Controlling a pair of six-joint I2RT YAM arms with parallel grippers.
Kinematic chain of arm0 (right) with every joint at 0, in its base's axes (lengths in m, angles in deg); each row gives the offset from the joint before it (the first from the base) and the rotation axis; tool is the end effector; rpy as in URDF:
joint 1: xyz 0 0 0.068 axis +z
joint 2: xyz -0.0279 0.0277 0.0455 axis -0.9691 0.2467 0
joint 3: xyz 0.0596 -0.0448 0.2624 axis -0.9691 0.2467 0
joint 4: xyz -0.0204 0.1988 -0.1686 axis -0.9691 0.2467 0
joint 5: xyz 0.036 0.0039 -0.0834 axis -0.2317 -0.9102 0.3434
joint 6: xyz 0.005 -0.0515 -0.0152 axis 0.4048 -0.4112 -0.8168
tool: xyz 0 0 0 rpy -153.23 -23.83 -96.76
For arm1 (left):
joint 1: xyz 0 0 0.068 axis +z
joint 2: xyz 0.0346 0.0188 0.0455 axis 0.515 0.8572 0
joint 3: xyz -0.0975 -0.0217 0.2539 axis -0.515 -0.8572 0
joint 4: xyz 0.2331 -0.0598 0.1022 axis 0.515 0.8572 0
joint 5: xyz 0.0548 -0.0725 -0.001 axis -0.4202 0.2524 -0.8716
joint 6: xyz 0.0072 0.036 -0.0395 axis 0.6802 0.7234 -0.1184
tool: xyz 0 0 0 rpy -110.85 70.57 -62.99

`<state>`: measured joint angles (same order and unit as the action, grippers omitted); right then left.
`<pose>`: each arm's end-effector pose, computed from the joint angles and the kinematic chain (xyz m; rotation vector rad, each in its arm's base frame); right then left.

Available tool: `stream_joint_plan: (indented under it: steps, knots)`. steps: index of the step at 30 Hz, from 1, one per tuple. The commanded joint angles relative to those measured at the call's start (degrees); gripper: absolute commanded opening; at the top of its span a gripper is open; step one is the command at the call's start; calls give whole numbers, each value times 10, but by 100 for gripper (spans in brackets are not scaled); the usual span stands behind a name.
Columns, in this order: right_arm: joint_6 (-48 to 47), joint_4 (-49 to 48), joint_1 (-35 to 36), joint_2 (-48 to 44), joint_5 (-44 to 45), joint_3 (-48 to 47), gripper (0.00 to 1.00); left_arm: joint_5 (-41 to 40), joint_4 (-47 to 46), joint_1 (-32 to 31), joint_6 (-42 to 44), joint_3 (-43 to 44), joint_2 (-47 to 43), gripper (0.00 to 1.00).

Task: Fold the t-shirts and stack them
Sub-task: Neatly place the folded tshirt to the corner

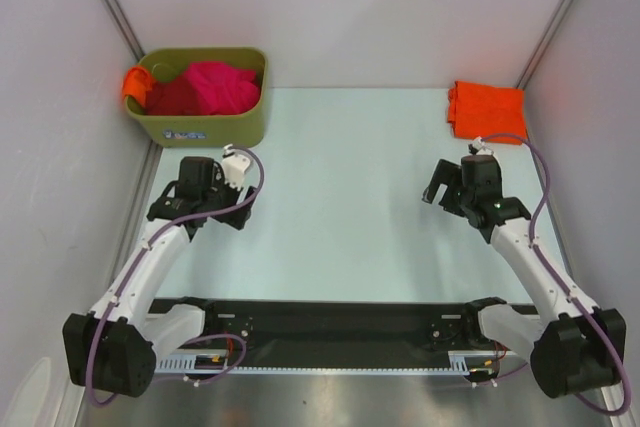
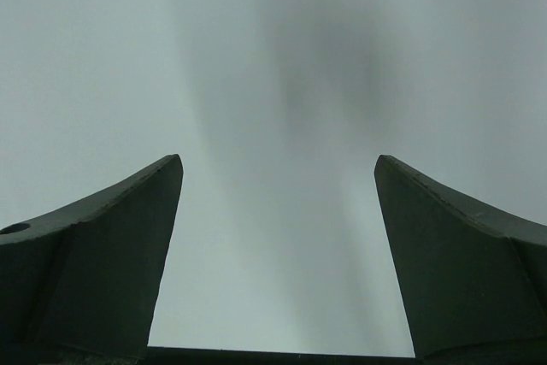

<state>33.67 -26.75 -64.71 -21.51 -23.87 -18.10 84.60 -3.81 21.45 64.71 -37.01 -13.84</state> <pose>0.2247 0.0401 0.2612 0.3494 2.3120 0.2042 0.2094 -0.0406 0.2639 0.6368 2.3259 -0.1145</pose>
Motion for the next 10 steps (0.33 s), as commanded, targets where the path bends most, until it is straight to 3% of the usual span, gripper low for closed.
stream_joint_plan:
  steps: [1,3,10]
  knots:
    - [32,-9,3,-50,-13,32,100,-4,-43,5,-8,-18,-33,87]
    - [33,-9,3,-68,-16,40,100,2,-44,5,-8,-24,-41,97]
    - [27,-13,4,-109,-21,65,100,28,-47,5,-12,-26,-53,100]
